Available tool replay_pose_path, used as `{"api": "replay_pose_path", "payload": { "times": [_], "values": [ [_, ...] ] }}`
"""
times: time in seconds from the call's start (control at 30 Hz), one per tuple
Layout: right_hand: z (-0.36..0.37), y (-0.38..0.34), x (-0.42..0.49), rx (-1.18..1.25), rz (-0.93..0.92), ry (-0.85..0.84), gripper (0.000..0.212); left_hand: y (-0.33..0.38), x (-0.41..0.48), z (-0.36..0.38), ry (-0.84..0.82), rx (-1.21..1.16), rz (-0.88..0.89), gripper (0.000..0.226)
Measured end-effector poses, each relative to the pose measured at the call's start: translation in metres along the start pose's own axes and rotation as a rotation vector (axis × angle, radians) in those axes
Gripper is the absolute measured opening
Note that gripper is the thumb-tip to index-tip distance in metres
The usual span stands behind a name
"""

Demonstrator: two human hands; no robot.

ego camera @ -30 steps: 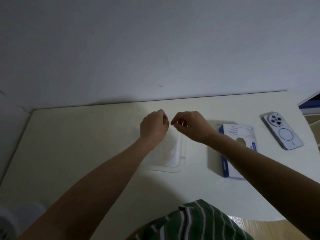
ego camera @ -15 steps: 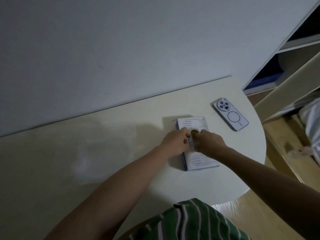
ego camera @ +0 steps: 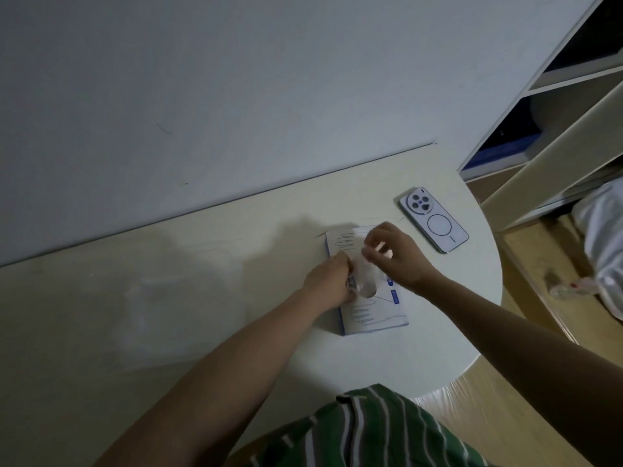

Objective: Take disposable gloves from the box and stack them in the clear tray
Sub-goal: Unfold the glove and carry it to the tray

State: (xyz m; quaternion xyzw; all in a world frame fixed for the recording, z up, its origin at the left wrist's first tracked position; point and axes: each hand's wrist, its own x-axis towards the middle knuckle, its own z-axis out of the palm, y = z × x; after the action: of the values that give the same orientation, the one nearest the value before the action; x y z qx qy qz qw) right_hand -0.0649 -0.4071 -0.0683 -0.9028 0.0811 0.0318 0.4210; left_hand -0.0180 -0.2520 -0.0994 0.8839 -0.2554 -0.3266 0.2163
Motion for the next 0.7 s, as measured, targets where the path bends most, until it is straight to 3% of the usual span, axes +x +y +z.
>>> {"api": "replay_pose_path", "payload": {
  "times": [0.13, 0.3, 0.43, 0.53, 0.63, 0.7],
  "values": [
    [-0.015, -0.022, 0.009, 0.302, 0.13, 0.038, 0.026, -0.003, -0.001, -0.01, -0.028, -0.222, -0.032, 0.063],
    [-0.007, -0.038, 0.019, 0.322, 0.221, 0.086, 0.046, -0.01, -0.024, -0.038, 0.144, -0.558, 0.018, 0.077],
    [0.009, -0.06, 0.027, 0.353, 0.302, 0.105, 0.047, -0.014, -0.045, -0.057, 0.088, -0.753, 0.067, 0.082],
    [0.02, -0.081, 0.027, 0.426, 0.303, 0.02, 0.04, -0.02, -0.056, -0.062, 0.191, -0.663, 0.05, 0.058],
    [0.028, -0.099, 0.024, 0.513, 0.248, -0.095, 0.05, -0.032, -0.068, -0.07, 0.382, -0.705, 0.045, 0.012],
    [0.035, -0.111, 0.023, 0.55, 0.196, -0.203, 0.055, -0.045, -0.079, -0.078, 0.444, -0.763, 0.05, 0.007]
  ]
}}
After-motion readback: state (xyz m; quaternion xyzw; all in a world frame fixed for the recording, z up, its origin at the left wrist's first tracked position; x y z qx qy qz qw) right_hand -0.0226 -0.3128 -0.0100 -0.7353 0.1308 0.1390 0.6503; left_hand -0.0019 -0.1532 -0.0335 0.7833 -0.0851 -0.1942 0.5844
